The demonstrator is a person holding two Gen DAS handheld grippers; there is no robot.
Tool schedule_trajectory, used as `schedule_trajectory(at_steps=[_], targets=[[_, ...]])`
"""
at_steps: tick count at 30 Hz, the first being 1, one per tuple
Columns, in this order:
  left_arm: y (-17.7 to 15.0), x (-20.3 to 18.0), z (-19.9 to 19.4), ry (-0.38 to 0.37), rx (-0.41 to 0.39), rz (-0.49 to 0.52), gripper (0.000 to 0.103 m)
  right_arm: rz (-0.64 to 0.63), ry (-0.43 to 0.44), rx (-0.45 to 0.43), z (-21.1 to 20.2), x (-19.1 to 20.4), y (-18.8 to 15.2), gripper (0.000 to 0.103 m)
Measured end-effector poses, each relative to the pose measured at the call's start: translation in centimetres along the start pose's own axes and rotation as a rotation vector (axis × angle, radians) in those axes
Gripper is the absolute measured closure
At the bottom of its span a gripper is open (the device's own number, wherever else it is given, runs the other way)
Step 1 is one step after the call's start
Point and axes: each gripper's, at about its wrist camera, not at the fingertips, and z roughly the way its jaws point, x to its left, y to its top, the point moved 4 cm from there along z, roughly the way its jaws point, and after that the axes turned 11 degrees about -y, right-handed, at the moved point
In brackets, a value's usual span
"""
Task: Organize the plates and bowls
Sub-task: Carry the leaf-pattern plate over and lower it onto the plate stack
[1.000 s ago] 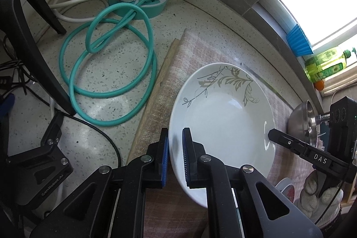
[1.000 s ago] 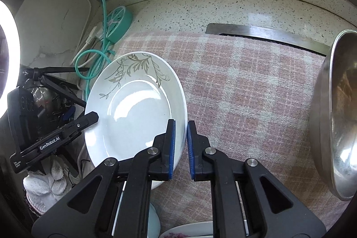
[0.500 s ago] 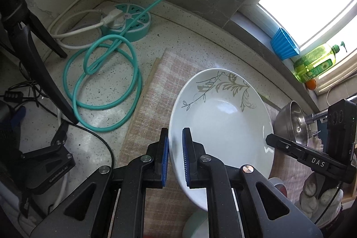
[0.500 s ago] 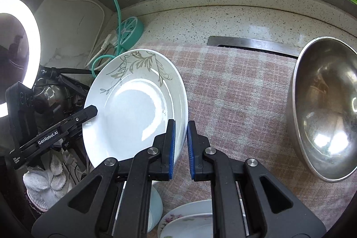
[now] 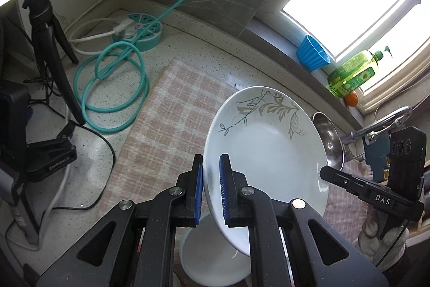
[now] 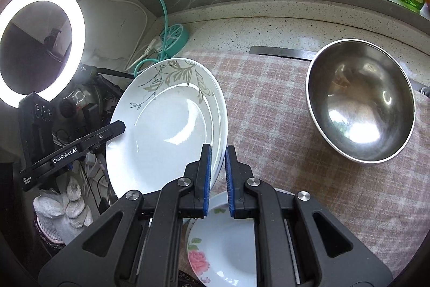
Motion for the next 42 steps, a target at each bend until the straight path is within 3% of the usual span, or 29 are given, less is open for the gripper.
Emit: schedule_trajectory(at_steps=[20, 31, 42], targets=[[-7.2, -6.7, 0.2, -0.045, 0.021, 0.015, 0.093, 0.001, -0.02, 0.025, -5.1, -6.6, -6.3, 0.093], [-11.2, -9.1, 1.1, -0.028, 0.039, 0.012, 0.093, -0.009, -0.04, 0.091, -4.8, -9.5, -10.1, 0.093], [-14.4, -8.9, 2.4, -0.014, 0.085, -0.026, 0.093, -0.018, -0.059, 0.13, -3.5, -10.6, -12.0, 0.093]])
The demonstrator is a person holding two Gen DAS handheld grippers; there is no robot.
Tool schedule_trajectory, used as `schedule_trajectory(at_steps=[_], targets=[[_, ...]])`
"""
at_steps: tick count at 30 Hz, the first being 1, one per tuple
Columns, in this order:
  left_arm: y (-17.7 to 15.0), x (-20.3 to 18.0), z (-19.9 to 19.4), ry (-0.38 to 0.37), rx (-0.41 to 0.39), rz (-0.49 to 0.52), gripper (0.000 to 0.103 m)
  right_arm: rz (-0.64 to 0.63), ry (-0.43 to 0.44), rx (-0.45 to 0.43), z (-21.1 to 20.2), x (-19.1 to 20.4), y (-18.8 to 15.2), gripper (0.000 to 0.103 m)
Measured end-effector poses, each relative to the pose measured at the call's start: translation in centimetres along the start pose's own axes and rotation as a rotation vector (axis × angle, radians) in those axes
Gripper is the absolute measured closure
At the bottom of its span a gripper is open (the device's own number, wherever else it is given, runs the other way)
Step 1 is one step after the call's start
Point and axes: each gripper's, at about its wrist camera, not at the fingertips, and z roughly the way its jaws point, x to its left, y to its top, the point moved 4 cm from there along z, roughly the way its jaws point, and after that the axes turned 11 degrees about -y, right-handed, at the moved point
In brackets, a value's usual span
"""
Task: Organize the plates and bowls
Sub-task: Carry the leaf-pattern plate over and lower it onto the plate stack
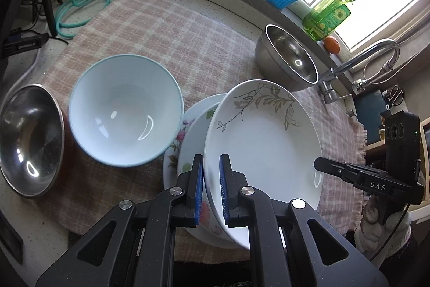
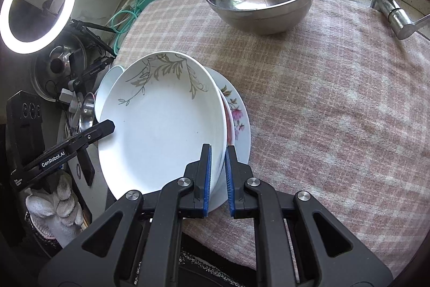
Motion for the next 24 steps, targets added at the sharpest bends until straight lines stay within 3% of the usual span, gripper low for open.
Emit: schedule_trajectory(at_steps=[24], targets=[[-0.9, 1.1, 1.5, 0.038, 0.043, 0.01, 0.093, -0.03, -0.062, 0.025, 2.3, 0.7, -0.3, 0.093]])
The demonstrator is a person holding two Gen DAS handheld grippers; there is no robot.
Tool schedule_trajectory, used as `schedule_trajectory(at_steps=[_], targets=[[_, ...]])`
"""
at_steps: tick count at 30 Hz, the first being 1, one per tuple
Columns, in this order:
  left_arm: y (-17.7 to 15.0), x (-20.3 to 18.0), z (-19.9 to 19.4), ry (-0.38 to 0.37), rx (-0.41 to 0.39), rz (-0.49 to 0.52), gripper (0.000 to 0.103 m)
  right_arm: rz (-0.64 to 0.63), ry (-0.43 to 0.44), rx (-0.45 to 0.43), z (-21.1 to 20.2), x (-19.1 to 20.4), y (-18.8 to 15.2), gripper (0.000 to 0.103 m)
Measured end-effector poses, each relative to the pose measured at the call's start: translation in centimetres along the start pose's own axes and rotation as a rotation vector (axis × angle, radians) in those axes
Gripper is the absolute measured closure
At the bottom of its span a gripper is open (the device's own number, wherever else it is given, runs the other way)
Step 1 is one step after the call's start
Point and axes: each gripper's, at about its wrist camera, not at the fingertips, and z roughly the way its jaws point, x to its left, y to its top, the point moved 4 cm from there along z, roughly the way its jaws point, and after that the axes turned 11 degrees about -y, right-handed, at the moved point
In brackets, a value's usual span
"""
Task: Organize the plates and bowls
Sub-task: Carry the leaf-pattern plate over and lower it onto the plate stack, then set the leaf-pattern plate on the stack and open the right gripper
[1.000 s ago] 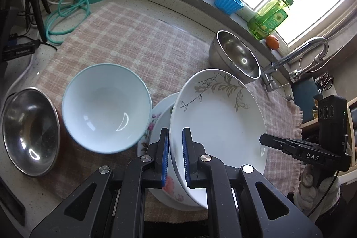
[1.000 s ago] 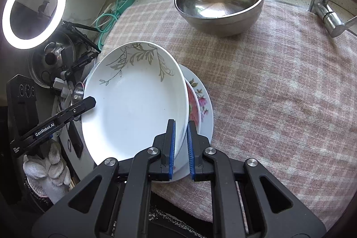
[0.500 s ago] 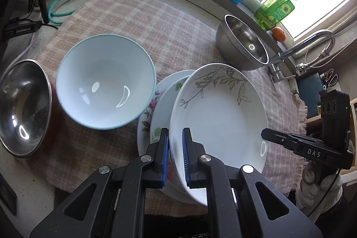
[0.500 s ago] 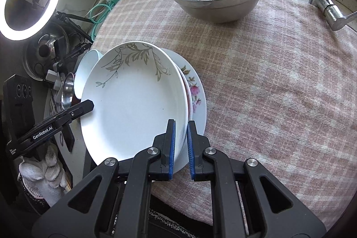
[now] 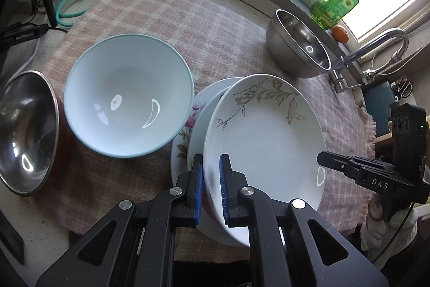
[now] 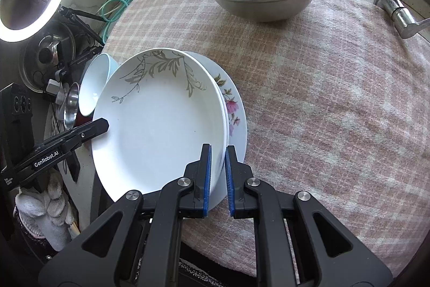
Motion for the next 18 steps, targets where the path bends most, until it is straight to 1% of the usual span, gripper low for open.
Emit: schedule_trajectory(at_steps=[18], targets=[[0.03, 0.03, 0.39, 0.038, -0.006, 0.029, 0.093, -0.016, -0.023, -0.011, 0.11, 0.22, 0.05, 0.092]])
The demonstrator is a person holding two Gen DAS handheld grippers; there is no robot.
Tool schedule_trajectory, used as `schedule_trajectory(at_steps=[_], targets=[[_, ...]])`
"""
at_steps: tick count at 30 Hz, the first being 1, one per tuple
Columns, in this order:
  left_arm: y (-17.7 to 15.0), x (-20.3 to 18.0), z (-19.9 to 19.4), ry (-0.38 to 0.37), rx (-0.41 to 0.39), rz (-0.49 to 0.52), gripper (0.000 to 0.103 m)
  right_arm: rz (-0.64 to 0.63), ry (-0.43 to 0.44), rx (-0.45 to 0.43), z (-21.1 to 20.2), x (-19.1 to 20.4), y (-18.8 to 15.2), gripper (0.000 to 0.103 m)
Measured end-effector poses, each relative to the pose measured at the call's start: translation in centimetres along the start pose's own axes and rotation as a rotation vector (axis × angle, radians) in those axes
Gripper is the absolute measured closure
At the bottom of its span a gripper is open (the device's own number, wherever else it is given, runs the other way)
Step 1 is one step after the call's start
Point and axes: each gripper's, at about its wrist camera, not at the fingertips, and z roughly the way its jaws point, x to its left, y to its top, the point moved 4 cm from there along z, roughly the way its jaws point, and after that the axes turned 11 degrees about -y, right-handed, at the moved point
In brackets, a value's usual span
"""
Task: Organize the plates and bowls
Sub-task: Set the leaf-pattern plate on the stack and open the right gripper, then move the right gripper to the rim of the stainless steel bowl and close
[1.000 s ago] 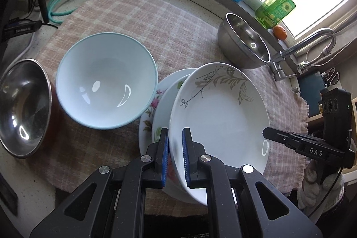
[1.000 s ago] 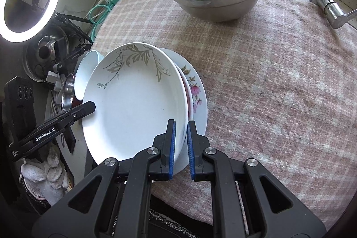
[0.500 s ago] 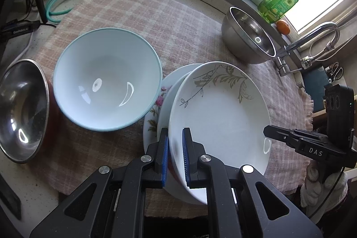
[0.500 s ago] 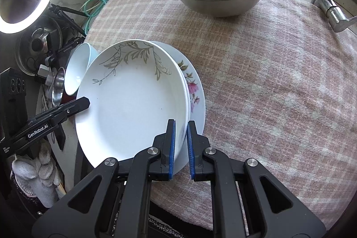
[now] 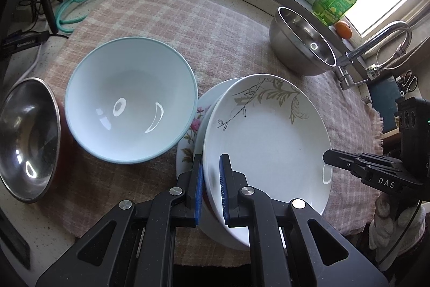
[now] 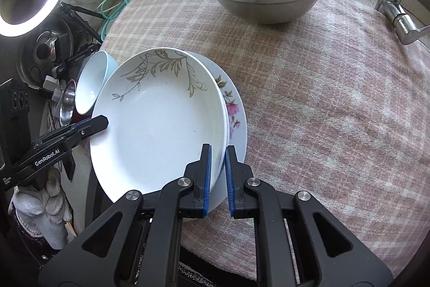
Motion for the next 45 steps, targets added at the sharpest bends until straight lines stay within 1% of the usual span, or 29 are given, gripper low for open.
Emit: schedule_trajectory(at_steps=[6, 8, 9, 18, 20, 21, 24, 26, 27, 32, 35, 37, 38, 39, 40, 42, 43, 45], targets=[[-0.1, -0.2, 0.1, -0.012, 0.005, -0.001, 0.092, 0.005, 0.007, -0.01, -0.3, -0.2, 0.1, 0.092], [0.0, -0.1, 0.1, -0.02, 0.009, -0.007, 0.088, 0.006, 0.008, -0.013, -0.4, -0.3, 0.0, 0.092], [0.0, -0.1, 0.0, -0.023, 0.009, -0.009, 0.088, 0.005, 0.007, -0.015, -0.5, -0.3, 0.0, 0.092], [0.0, -0.1, -0.1, -0.022, 0.01, -0.005, 0.088, -0.009, -0.001, -0.019, -0.6, -0.3, 0.1, 0.092], [0.0, -0.2, -0.2, -0.006, 0.012, 0.008, 0.088, -0.004, 0.008, -0.022, -0.6, -0.2, 0.0, 0.093], [0.1, -0.3, -0.2, 0.019, 0.012, 0.022, 0.087, -0.004, 0.009, -0.023, -0.6, -0.1, 0.0, 0.093], [0.4, -0.8, -0.1, 0.062, 0.027, 0.06, 0.087, 0.01, 0.018, -0.023, -0.6, -0.3, -0.1, 0.093], [0.6, -1.2, -0.1, 0.079, 0.035, 0.086, 0.083, 0.025, 0.034, -0.022, -0.6, -0.6, -0.2, 0.093], [0.7, -1.3, 0.0, 0.084, 0.039, 0.087, 0.083, 0.031, 0.04, -0.025, -0.6, -0.7, -0.2, 0.093], [0.5, -1.3, -0.5, 0.083, 0.04, 0.086, 0.083, 0.043, 0.063, -0.047, -1.3, -1.1, -0.4, 0.093], [0.6, -1.4, -0.8, 0.08, 0.036, 0.079, 0.083, 0.041, 0.054, -0.063, -1.7, -1.3, -0.5, 0.093], [0.8, -1.4, -1.0, 0.063, 0.036, 0.06, 0.083, 0.058, 0.062, -0.069, -1.9, -1.7, -0.6, 0.093], [1.0, -1.4, -1.2, 0.044, 0.031, 0.052, 0.083, 0.07, 0.066, -0.072, -2.1, -2.0, -0.5, 0.092], [1.2, -1.6, -1.4, 0.022, 0.029, 0.045, 0.083, 0.081, 0.066, -0.078, -2.3, -2.3, -0.5, 0.091], [1.3, -1.8, -1.7, 0.02, 0.023, 0.05, 0.083, 0.092, 0.065, -0.085, -2.6, -2.7, -0.5, 0.09], [1.5, -2.4, -2.1, 0.011, 0.012, 0.061, 0.083, 0.106, 0.071, -0.098, -3.2, -3.2, -0.5, 0.078], [1.5, -2.7, -2.3, -0.003, 0.011, 0.062, 0.083, 0.11, 0.071, -0.106, -3.5, -3.4, -0.5, 0.075], [1.9, -3.2, -2.4, -0.011, 0.007, 0.074, 0.083, 0.116, 0.056, -0.132, -4.3, -3.7, -0.3, 0.066]])
